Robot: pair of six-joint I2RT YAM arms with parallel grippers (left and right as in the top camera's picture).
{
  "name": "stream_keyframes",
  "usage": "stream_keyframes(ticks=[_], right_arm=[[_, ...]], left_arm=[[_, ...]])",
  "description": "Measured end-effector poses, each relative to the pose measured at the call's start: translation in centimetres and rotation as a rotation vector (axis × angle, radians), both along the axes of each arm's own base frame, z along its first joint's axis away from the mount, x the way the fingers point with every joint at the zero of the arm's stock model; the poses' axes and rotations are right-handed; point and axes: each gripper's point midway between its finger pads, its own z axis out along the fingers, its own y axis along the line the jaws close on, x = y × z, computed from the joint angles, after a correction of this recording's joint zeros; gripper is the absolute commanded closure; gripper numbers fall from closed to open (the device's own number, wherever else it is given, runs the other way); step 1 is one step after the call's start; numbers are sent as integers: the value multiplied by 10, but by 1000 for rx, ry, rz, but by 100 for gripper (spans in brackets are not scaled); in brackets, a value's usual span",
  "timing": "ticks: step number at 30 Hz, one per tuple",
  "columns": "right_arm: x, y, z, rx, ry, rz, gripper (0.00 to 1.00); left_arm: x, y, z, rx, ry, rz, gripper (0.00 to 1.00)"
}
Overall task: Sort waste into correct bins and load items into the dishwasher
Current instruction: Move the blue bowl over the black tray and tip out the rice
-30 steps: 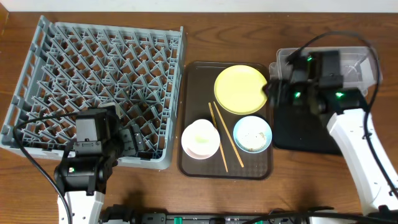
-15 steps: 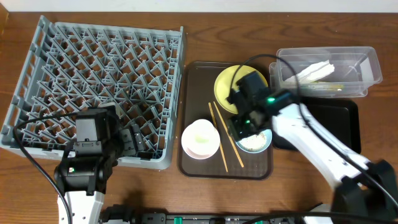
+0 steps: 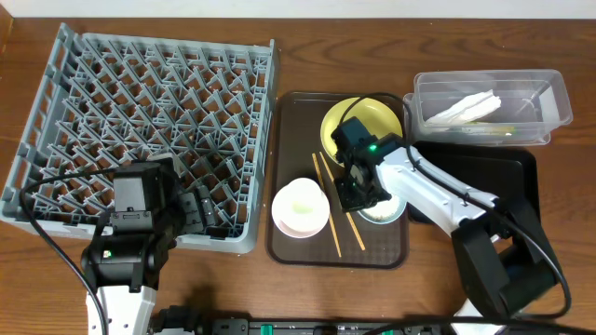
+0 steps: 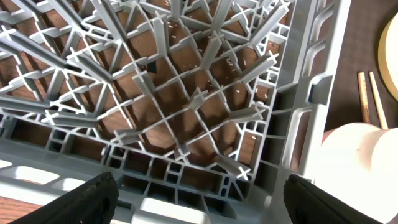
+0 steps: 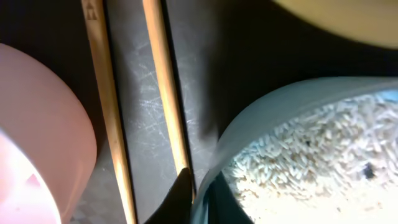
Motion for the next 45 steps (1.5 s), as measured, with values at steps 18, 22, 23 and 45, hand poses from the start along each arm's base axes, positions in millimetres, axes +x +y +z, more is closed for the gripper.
stream_keyframes(ticks=[18, 22, 23, 45], right_arm=[[44, -50, 111, 183, -273, -196, 99], [56, -76, 112, 280, -236, -269, 99], [58, -80, 112, 301, -229, -280, 99], [55, -145, 81, 933, -123, -503, 99]], left_arm=[[0, 0, 0, 0, 0, 0, 12], [0, 0, 0, 0, 0, 0, 12], [0, 0, 0, 0, 0, 0, 12], [1, 0, -8, -1, 37, 0, 12]])
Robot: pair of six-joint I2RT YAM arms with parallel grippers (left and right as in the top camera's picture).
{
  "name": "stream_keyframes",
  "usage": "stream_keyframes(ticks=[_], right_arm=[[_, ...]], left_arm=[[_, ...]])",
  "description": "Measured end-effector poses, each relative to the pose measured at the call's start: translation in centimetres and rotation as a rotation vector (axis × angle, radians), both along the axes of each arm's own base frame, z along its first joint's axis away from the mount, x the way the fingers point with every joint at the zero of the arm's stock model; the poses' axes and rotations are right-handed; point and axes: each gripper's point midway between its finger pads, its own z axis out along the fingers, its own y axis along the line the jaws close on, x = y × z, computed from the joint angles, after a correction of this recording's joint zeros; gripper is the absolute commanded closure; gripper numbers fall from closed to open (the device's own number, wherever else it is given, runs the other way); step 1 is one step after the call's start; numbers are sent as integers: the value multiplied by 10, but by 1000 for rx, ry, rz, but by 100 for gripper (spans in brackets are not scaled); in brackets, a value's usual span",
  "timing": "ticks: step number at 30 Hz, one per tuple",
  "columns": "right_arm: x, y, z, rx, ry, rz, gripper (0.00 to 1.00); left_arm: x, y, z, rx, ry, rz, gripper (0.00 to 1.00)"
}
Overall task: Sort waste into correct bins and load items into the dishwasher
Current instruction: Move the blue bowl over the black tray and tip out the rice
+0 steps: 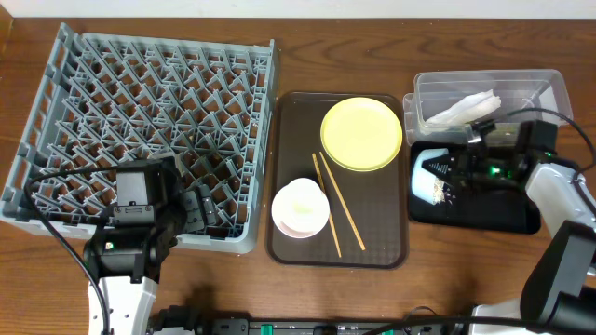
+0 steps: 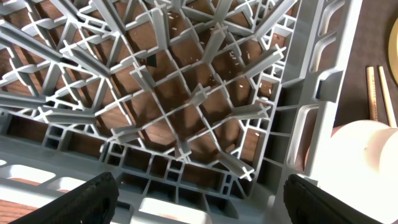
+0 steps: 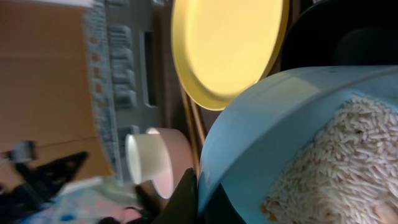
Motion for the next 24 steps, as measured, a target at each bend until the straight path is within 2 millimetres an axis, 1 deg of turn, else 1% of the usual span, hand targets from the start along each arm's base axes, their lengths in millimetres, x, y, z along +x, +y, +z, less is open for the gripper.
stream_keyframes(ticks=[4, 12, 14, 19, 21, 24], right_arm=[[6, -15, -1, 132, -12, -55, 99], [15, -38, 0, 383, -51, -122, 99], [15, -53, 2, 439, -60, -168, 99], [14, -78, 5, 460, -73, -242, 99], [13, -91, 6, 468, -74, -283, 99], [11, -103, 7, 481, -69, -321, 99]], left_arm=[[0, 0, 0, 0, 1, 0, 12], [0, 0, 0, 0, 1, 0, 12], [0, 0, 0, 0, 1, 0, 12], [0, 0, 0, 0, 1, 0, 12], [0, 0, 0, 0, 1, 0, 12], [0, 0, 0, 0, 1, 0, 12]])
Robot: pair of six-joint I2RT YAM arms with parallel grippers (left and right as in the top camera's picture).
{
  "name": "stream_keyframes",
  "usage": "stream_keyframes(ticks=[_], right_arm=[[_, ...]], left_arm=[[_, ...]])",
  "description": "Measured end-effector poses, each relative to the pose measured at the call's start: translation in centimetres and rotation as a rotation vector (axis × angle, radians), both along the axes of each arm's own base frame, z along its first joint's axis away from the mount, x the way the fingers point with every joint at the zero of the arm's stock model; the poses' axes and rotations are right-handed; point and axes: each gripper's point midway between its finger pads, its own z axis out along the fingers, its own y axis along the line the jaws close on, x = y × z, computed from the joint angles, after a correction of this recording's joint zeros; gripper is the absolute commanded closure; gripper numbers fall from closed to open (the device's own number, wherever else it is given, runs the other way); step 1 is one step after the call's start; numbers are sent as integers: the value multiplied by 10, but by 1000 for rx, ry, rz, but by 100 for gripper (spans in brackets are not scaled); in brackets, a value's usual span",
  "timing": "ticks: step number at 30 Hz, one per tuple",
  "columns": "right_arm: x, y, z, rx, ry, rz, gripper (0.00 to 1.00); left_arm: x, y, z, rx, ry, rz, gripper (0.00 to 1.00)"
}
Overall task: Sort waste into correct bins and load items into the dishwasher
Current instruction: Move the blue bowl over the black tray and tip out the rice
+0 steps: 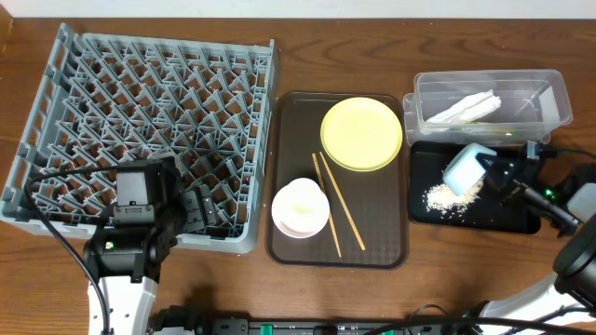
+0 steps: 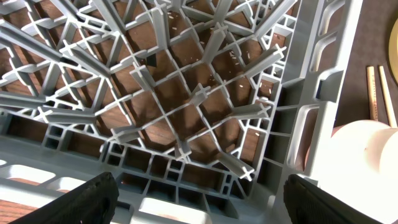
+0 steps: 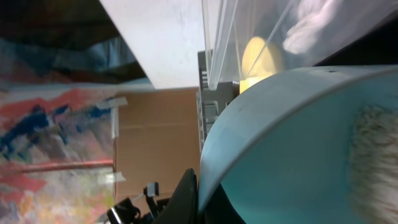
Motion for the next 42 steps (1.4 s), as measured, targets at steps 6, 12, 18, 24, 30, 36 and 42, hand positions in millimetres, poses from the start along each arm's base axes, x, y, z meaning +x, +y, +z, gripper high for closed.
stream_keyframes(ticks=[6, 12, 18, 24, 30, 36, 42], right_arm=[[-2, -19, 2, 40, 43, -57, 99], [3, -35, 10, 36, 31, -86, 99], [7, -38, 20, 30, 23, -86, 99], [4, -31, 24, 51, 71, -78, 99], [-8, -24, 22, -41, 190, -90, 99], [-14, -25, 29, -223, 135, -89, 99], [-15, -22, 35, -266, 45, -67, 96]], left_arm=[[0, 0, 0, 0, 0, 0, 12], [0, 0, 0, 0, 0, 0, 12], [0, 0, 0, 0, 0, 0, 12], [0, 0, 0, 0, 0, 0, 12], [0, 0, 0, 0, 0, 0, 12], [0, 0, 0, 0, 0, 0, 12], [0, 0, 0, 0, 0, 0, 12]])
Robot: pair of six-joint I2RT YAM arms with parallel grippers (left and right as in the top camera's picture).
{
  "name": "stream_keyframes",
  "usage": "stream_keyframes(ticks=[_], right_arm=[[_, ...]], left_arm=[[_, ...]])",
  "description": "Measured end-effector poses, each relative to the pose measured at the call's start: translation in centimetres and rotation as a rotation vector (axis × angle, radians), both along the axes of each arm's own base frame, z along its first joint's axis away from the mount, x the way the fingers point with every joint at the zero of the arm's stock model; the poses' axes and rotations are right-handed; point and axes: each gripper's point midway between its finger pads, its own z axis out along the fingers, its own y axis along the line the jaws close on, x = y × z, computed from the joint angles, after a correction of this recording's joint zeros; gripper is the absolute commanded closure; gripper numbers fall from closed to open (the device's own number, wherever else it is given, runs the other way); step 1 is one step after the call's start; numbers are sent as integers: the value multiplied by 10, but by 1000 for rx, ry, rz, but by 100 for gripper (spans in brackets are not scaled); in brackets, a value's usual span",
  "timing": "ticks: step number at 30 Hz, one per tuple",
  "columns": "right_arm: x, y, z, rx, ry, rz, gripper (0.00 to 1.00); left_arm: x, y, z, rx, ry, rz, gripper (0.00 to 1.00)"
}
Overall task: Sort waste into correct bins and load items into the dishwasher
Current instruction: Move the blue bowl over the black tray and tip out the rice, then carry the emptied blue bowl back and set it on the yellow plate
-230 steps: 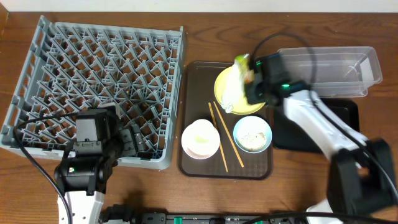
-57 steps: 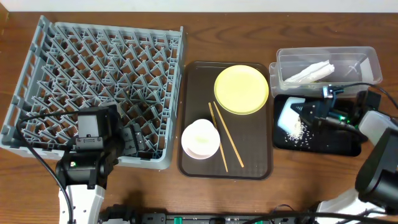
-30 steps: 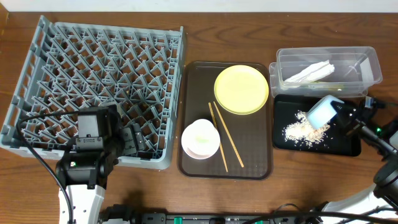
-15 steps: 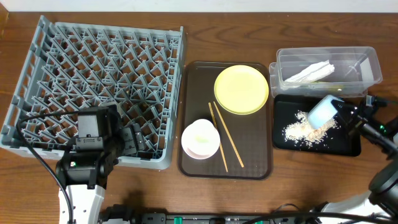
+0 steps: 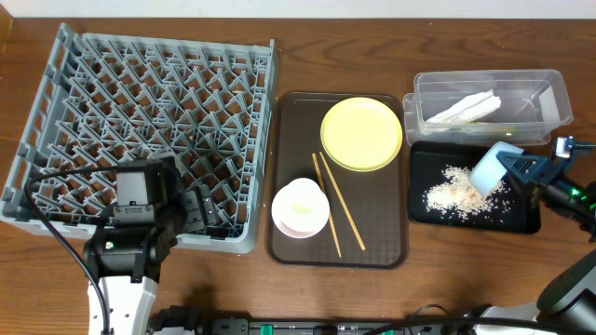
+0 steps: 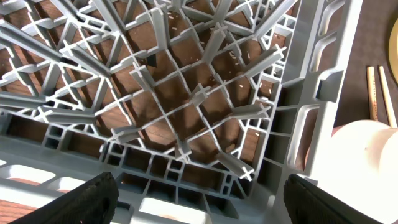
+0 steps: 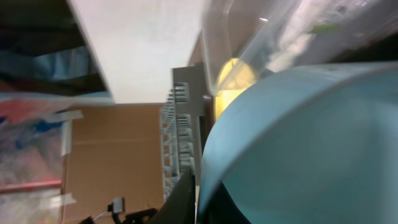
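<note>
A light blue bowl (image 5: 489, 167) hangs tipped on its side over the black bin (image 5: 521, 221), my right gripper (image 5: 523, 168) shut on its rim. Spilled rice (image 5: 454, 192) lies in the black bin below it. In the right wrist view the bowl (image 7: 298, 143) fills the frame, no rice shows in it, and my gripper (image 7: 198, 200) pinches its edge. On the brown tray (image 5: 296, 116) sit a yellow plate (image 5: 361, 133), a pink-white bowl (image 5: 300, 207) and two chopsticks (image 5: 337, 214). My left gripper (image 6: 199, 205) stands open over the near right corner of the grey dish rack (image 5: 140, 102).
A clear plastic bin (image 5: 551, 91) with crumpled paper stands behind the black bin. The rack's rim (image 6: 323, 93) runs next to the pink-white bowl (image 6: 367, 162). Cables trail from both arms along the table's front and right edge.
The tipped blue bowl and my right gripper have shifted a little to the right over the black bin. The rice pile beneath is larger and more spread. The left arm has not moved.
My right gripper was shut on the rim of the rice-filled blue bowl on the brown tray. Then it held the bowl over the black bin. Then the bowl was tipped with some rice below it, and now more rice lies in the bin.
</note>
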Motion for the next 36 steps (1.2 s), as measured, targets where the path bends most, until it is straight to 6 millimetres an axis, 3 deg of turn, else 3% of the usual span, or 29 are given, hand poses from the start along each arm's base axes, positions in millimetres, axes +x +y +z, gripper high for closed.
stream_keyframes(ticks=[4, 8, 11, 16, 23, 28, 33, 36], right_arm=[[-7, -4, -22, -48, 142, -26, 99], [-8, 5, -6, -33, 15, 25, 96], [-5, 9, 3, -34, -66, 50, 99], [-13, 11, -15, -76, 52, 57, 99], [-12, 42, -3, -83, -64, 175, 99], [-15, 73, -7, -136, -1, 307, 99], [-8, 107, 17, -358, -44, 483, 99], [-3, 136, 42, -546, -141, 592, 99]], left_arm=[[0, 0, 0, 0, 0, 0, 12], [0, 0, 0, 0, 0, 0, 12], [0, 0, 0, 0, 0, 0, 12], [0, 0, 0, 0, -1, 0, 12], [0, 0, 0, 0, -2, 0, 12], [1, 0, 1, 0, -4, 0, 12], [1, 0, 1, 0, -6, 0, 12], [2, 0, 1, 0, -8, 0, 12]])
